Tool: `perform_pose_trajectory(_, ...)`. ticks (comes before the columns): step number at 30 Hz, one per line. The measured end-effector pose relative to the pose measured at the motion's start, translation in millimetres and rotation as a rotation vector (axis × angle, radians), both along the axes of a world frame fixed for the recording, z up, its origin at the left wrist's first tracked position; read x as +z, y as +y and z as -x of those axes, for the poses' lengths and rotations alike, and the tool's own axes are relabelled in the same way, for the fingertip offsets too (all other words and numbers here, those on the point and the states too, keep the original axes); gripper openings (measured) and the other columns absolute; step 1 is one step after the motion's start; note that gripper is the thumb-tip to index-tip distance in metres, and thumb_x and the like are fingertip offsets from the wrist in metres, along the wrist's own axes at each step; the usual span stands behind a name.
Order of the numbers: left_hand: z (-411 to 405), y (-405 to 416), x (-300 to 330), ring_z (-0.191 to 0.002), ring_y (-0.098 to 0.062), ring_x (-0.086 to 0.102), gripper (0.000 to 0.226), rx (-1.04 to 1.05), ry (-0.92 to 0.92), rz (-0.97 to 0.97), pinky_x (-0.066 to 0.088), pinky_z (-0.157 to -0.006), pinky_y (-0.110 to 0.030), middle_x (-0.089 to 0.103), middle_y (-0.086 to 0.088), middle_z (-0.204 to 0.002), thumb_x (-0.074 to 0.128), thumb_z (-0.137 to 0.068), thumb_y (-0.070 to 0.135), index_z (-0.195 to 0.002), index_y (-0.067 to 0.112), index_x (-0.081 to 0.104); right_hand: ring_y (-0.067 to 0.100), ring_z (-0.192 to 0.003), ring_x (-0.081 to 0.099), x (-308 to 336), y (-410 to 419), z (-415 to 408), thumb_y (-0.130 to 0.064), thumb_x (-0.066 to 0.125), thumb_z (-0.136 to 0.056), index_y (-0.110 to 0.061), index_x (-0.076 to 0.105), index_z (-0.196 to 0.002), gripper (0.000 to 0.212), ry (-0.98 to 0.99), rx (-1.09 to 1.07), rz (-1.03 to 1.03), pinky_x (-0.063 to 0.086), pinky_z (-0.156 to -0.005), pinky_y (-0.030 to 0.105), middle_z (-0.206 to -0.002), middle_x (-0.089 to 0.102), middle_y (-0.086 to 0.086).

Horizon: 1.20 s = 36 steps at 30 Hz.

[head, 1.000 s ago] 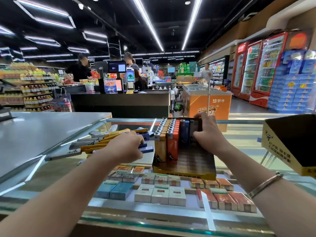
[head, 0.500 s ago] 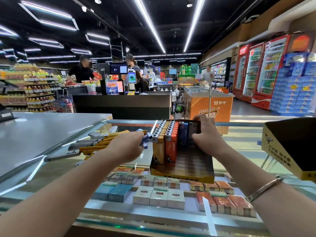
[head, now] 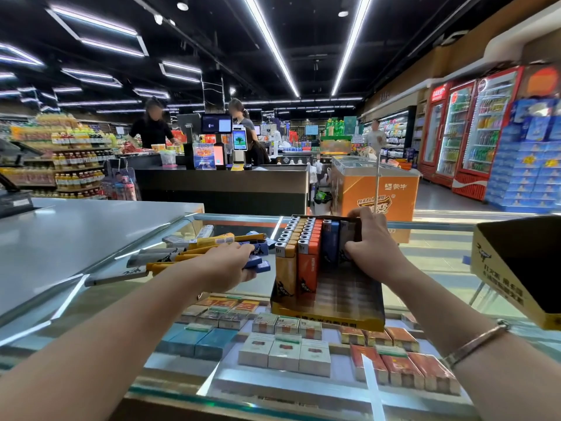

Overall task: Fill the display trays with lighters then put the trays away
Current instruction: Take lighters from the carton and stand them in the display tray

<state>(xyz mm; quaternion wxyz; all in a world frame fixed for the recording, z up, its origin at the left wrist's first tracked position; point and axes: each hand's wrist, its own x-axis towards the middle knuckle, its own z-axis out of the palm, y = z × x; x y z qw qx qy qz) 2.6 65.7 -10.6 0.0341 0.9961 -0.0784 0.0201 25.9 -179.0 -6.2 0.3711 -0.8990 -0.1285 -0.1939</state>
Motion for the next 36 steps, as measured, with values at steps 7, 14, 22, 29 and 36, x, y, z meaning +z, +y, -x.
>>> perform_pose_trajectory(7,5.6,6.6,-7.0,-0.087,-0.012,0.054,0.035,-0.078,-0.167,0.175,0.044,-0.072,-0.016,0.058,0.001,-0.105,0.062,-0.087,0.029,-0.118,0.020,0.049,0.028,-0.101,0.043,-1.1,-0.5,-1.3,-0.007,0.055,-0.079,-0.028,0.034,-0.107,0.041,-0.019,0.016,-0.004,0.043,-0.084,0.040,-0.107,0.032,0.004)
perform_pose_trajectory(14,-3.3,-2.0,-9.6,-0.076,-0.011,0.058,0.022,-0.065,-0.131,0.288,0.051,-0.065,-0.023,0.060,0.005,-0.087,0.065,-0.080,0.023,-0.099,0.025,0.054,0.026,-0.102,0.042,-0.4,0.1,0.3,-0.007,0.055,-0.080,-0.029,0.032,-0.106,0.041,-0.021,0.020,0.002,0.042,-0.085,0.039,-0.109,0.034,0.005)
perform_pose_trajectory(22,-17.2,-14.8,-8.6,-0.084,-0.012,0.061,0.038,-0.002,0.008,0.427,0.056,-0.075,-0.034,0.062,0.004,-0.092,0.072,-0.069,0.027,-0.097,0.028,0.045,0.021,-0.100,0.040,0.7,-0.2,2.7,-0.007,0.053,-0.083,-0.024,0.035,-0.113,0.040,-0.007,0.044,-0.006,0.037,-0.081,0.031,-0.107,0.032,0.004)
perform_pose_trajectory(29,-22.5,-11.3,-4.8,-0.079,-0.015,0.058,0.037,0.040,-0.176,0.601,0.052,-0.063,-0.026,0.055,-0.003,-0.089,0.070,-0.072,0.011,-0.092,0.025,0.043,0.023,-0.101,0.040,2.6,-1.6,2.9,-0.007,0.053,-0.082,-0.022,0.036,-0.115,0.040,0.003,0.035,-0.006,0.036,-0.084,0.031,-0.106,0.031,0.003)
perform_pose_trajectory(36,-6.0,-18.1,35.8,-0.076,-0.012,0.059,0.033,-0.183,-0.576,1.135,0.049,-0.065,-0.020,0.058,-0.001,-0.087,0.063,-0.084,0.006,-0.097,0.033,0.049,0.024,-0.116,0.027,7.5,2.6,6.9,-0.016,0.052,-0.084,-0.021,0.035,-0.128,0.048,-0.083,-0.122,0.089,0.031,-0.098,0.039,-0.125,0.029,0.003)
